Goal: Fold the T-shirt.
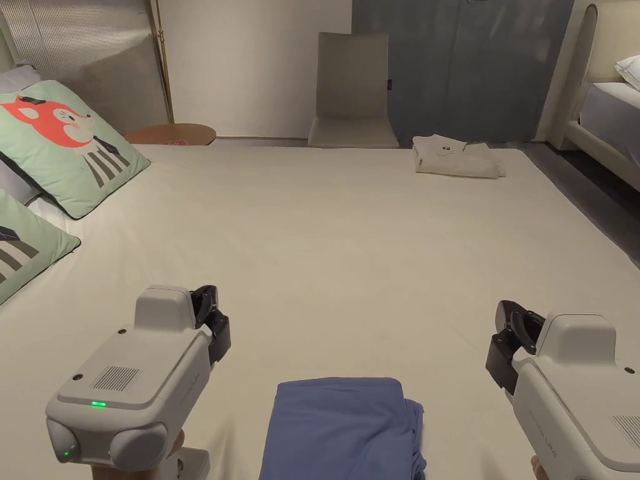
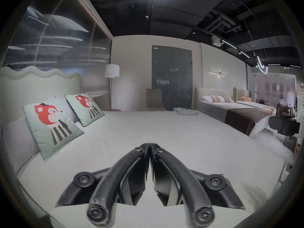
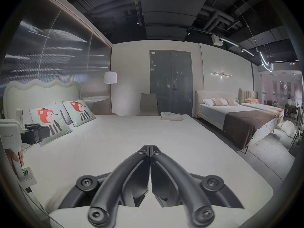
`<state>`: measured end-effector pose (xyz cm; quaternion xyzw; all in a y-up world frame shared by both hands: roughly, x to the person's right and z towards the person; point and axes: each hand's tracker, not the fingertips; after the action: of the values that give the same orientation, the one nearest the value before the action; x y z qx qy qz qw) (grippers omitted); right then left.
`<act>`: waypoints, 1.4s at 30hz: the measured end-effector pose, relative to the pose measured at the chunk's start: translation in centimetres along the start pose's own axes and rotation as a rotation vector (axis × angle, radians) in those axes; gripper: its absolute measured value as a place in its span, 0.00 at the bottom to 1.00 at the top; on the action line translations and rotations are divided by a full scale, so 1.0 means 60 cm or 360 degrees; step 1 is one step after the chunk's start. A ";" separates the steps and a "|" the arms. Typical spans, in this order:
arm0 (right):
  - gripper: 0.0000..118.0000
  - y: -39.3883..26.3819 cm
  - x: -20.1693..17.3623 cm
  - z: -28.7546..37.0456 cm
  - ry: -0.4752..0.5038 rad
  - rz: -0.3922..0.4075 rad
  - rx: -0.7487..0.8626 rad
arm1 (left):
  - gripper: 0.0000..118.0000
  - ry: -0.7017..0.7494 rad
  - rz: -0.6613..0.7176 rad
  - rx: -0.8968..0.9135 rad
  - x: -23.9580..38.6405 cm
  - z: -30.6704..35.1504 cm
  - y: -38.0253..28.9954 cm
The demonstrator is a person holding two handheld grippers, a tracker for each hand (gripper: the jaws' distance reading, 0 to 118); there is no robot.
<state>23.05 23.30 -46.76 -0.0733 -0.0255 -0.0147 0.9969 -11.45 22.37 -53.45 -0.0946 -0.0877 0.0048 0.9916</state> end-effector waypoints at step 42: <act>0.01 -0.236 -0.120 -0.149 0.0243 0.0122 -0.1048 | 0.00 -0.0086 0.0137 -0.0364 -0.001 -0.043 -0.050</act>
<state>15.85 8.19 -53.95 -0.3909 0.0581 0.0100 0.9185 -11.07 18.93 -55.36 -0.2106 -0.1103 0.0400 0.9705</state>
